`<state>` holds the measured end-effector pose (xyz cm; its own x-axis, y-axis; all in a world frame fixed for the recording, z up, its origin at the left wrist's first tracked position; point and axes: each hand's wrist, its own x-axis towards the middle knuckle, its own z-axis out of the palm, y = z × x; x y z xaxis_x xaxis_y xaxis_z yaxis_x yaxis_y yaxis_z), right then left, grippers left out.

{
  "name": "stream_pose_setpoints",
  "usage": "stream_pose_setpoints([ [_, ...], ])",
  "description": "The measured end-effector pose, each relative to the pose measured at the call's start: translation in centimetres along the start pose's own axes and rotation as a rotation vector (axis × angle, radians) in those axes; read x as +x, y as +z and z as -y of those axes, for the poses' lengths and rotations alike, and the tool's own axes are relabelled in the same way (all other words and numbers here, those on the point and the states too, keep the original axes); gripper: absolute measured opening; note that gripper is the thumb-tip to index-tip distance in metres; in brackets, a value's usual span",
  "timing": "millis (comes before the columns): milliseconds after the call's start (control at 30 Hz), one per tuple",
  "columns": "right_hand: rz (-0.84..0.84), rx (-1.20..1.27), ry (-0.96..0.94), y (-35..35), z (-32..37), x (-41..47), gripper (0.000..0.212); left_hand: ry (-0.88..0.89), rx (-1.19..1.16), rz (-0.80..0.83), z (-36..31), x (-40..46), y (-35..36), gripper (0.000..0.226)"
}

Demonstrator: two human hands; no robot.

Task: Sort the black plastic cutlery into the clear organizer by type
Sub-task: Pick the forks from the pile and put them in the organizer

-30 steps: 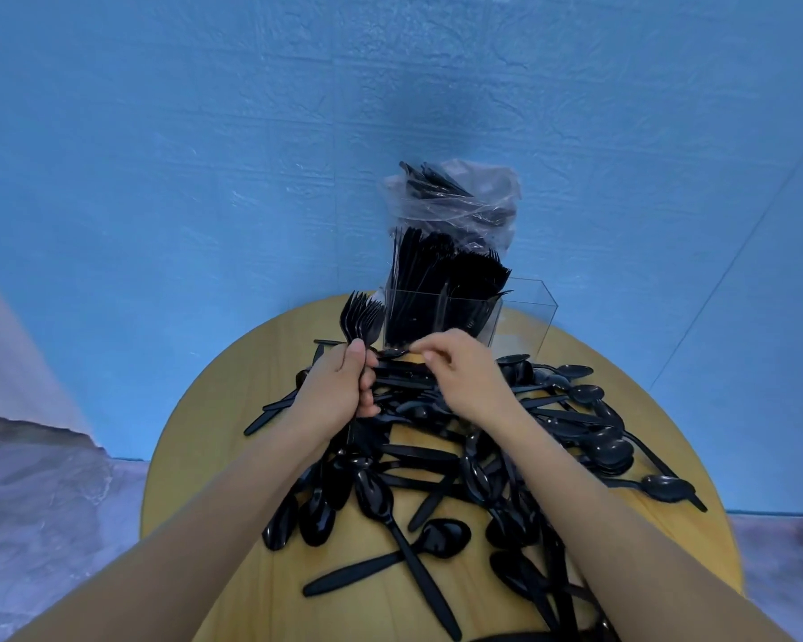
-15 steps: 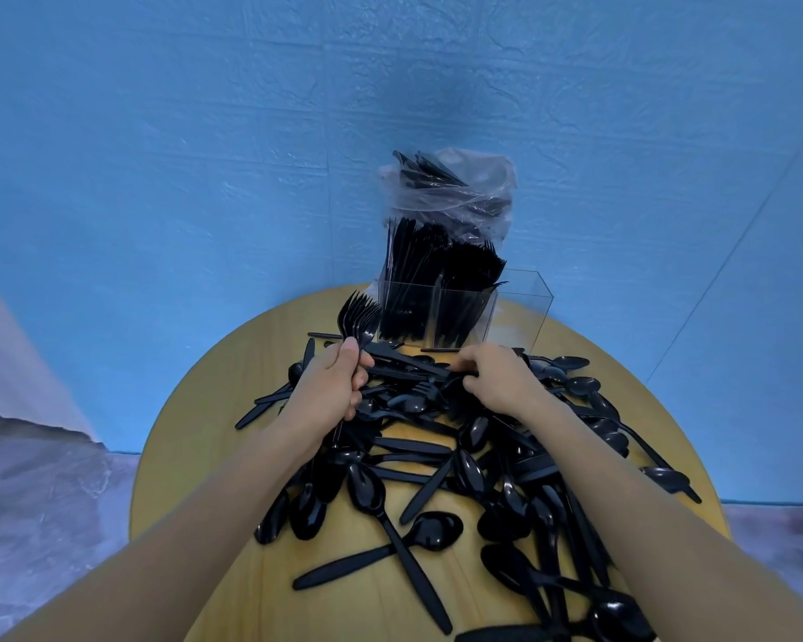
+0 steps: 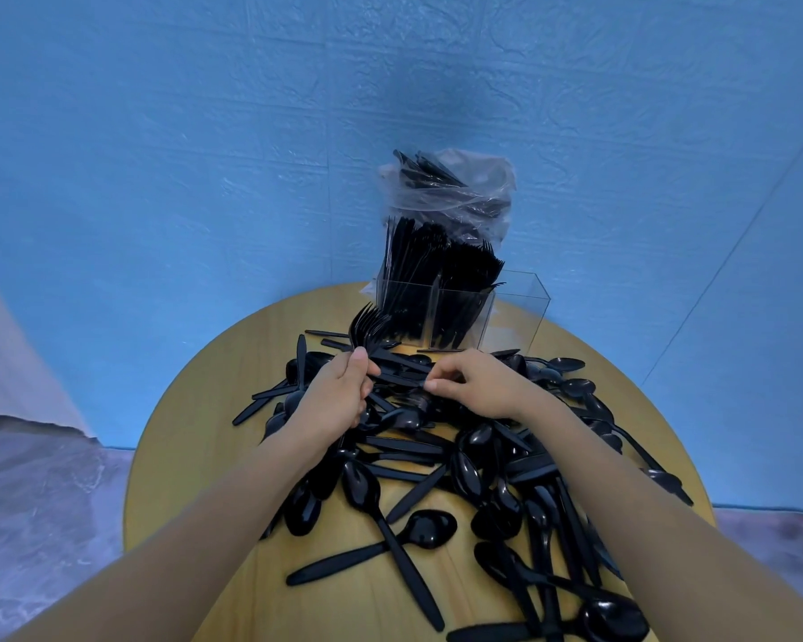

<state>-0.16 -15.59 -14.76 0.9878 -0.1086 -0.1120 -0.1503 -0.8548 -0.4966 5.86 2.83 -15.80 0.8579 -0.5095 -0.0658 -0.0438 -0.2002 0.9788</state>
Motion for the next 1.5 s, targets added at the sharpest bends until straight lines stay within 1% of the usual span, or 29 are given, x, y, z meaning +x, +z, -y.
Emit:
stream_pose_setpoints([
  [100,0.052,0.008,0.001,0.2,0.6,0.4,0.02,0.011,0.012,-0.005,0.2,0.0,-0.1,0.036],
  [167,0.066,-0.003,0.012,0.5,0.8,0.7,0.018,0.013,0.013,-0.005,0.2,0.0,-0.1,0.036],
  [267,0.018,0.104,0.031,0.5,0.9,0.7,0.013,0.02,0.012,0.002,0.1,0.0,-0.1,0.036],
  [367,-0.147,0.285,0.056,-0.5,1.2,0.2,0.014,0.036,-0.004,0.005,-0.1,0.0,-0.2,0.035],
  [500,-0.414,0.35,0.065,-1.8,1.7,0.0,0.012,0.079,-0.006,-0.017,-0.6,0.1,-0.4,0.035],
  [633,-0.578,0.457,0.022,-2.8,3.1,-0.6,0.009,0.141,0.003,-0.034,-1.1,0.0,0.0,0.034],
  [800,-0.732,0.433,0.007,-2.6,6.1,-1.8,0.015,0.262,0.07,-0.09,-2.2,-0.6,1.4,0.035],
  [900,-0.77,0.43,0.033,-1.4,7.7,-2.0,0.016,0.337,0.133,-0.13,-2.5,-0.8,2.2,0.033],
  [1033,-0.806,0.501,0.023,-0.4,8.6,-2.2,0.018,0.396,0.221,-0.18,-2.9,-1.7,2.6,0.033],
  [1167,-0.815,0.532,0.024,0.0,9.2,-2.4,0.019,0.387,0.189,-0.192,-3.5,-2.4,2.7,0.029],
  [1267,-0.832,0.556,0.026,0.0,9.6,-2.7,0.016,0.377,0.131,-0.146,-3.8,-2.8,3.0,0.03],
  [1367,-0.782,0.622,0.0,-0.3,9.7,-3.1,0.01,0.36,0.067,-0.114,-4.1,-3.1,3.0,0.03],
  [1400,-0.758,0.618,-0.013,-0.5,9.6,-3.4,0.009,0.352,0.059,-0.11,-4.3,-3.2,2.9,0.03],
  [1500,-0.731,0.504,-0.026,-1.4,9.0,-4.4,0.019,0.321,0.032,-0.099,-4.8,-3.3,2.3,0.028],
])
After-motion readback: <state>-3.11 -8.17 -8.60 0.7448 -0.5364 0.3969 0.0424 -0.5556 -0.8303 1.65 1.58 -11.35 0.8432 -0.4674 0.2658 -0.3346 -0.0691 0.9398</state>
